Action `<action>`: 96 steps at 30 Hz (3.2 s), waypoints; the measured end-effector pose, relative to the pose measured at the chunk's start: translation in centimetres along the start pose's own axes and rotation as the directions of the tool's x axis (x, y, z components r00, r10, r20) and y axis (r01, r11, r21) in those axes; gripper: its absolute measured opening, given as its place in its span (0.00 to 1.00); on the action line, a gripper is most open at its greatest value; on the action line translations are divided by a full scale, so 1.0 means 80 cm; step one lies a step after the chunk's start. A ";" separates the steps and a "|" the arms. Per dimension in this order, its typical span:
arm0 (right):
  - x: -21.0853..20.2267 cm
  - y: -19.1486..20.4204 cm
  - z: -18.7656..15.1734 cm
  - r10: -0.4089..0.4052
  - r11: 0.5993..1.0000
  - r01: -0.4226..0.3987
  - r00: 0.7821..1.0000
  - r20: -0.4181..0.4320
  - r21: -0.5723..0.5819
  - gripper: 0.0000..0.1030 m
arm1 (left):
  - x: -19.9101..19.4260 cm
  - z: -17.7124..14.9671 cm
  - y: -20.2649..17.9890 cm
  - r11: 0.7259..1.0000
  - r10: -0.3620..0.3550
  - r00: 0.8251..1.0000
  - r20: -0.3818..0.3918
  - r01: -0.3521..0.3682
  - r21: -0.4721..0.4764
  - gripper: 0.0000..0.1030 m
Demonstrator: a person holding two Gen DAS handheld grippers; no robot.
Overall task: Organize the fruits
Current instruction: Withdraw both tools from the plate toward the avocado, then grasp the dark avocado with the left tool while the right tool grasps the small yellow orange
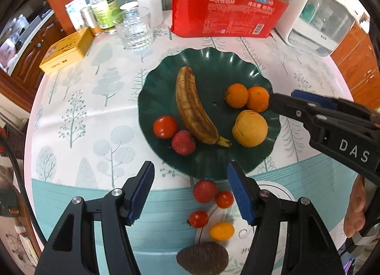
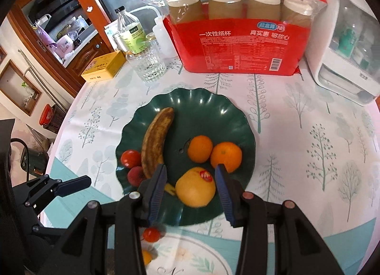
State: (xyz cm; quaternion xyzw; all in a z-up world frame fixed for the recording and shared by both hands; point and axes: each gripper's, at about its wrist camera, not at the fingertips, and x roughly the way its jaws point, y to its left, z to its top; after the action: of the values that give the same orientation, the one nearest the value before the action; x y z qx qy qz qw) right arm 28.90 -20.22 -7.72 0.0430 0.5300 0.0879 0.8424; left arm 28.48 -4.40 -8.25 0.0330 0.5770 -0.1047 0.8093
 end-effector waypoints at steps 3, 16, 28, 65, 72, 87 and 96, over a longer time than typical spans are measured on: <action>-0.018 0.001 -0.013 0.013 1.000 -0.013 1.000 0.011 0.008 0.42 | -0.019 -0.013 0.005 1.000 -0.006 1.000 0.020 0.006 -0.029 0.63; -0.095 0.007 -0.089 0.033 0.999 -0.033 0.997 0.064 -0.011 0.42 | -0.090 -0.084 0.018 0.991 0.015 0.994 0.104 0.000 -0.136 0.64; -0.143 -0.003 -0.153 0.063 0.998 -0.066 0.992 0.111 0.015 0.42 | -0.138 -0.151 0.018 0.983 0.070 0.977 0.203 -0.033 -0.181 0.73; -0.044 0.000 -0.239 0.081 0.992 -0.076 0.995 -0.049 0.103 0.42 | 0.011 -0.220 -0.018 0.995 -0.057 0.998 0.028 0.059 -0.084 0.81; -0.038 -0.008 -0.230 0.082 0.990 -0.076 0.995 -0.050 0.117 0.42 | 0.032 -0.202 -0.021 0.992 -0.050 0.999 0.002 0.049 -0.118 0.82; -0.012 -0.014 -0.225 0.083 0.990 -0.072 0.993 -0.090 0.118 0.42 | 0.066 -0.178 -0.019 0.986 0.013 1.000 -0.021 -0.017 -0.166 0.71; 0.011 0.008 -0.220 0.108 0.992 -0.100 0.986 -0.127 0.073 0.42 | 0.066 -0.186 0.007 0.982 -0.051 0.999 -0.013 0.048 -0.181 0.65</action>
State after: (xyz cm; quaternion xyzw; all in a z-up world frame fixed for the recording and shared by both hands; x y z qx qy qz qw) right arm 13.36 -19.81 -16.04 0.0926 0.5836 0.1168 0.7982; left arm 16.42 -1.97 -18.21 -0.0540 0.5918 -0.0718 0.8011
